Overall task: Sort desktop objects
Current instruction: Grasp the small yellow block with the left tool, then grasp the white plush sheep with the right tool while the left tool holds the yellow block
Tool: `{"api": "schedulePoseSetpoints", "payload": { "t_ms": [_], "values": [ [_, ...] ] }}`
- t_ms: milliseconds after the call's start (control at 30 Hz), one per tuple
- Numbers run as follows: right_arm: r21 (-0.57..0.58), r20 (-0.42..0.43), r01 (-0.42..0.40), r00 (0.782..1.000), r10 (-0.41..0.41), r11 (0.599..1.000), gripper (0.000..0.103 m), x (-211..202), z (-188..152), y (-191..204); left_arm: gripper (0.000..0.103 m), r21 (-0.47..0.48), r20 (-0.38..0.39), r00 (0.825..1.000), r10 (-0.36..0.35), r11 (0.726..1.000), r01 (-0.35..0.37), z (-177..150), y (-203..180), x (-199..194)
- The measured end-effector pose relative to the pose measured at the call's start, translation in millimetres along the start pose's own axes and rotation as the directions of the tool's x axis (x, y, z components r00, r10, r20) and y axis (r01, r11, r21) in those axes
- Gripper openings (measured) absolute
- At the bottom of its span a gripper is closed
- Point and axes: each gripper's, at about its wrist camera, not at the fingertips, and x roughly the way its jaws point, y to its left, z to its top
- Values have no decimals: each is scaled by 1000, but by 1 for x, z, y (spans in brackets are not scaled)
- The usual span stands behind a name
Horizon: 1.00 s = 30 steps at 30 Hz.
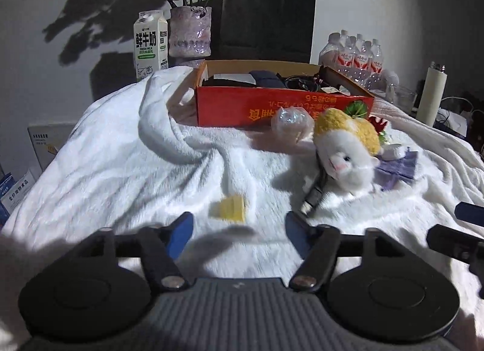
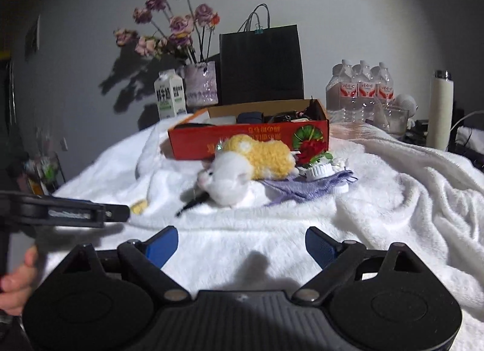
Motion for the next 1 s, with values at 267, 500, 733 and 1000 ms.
{"api": "schedulePoseSetpoints", "payload": {
  "t_ms": [267,500,733,1000],
  "values": [
    [132,-39,-91,995,97,987,89,73,40,-6,45,-47,-113,991,-77,996,72,15,12,41],
    [228,-92,-78,991,101,971,62,138,50,-9,22,-50,-107,992,-60,997,55,4,13,42],
    [175,-47,-90,994,99,980,50,118,48,0,22,-72,-61,997,-39,997,34,5,10,19],
    [81,51,-136,990,133,987,49,41,51,5,22,-60,30,999,-27,998,29,6,-6,-30]
  ]
}}
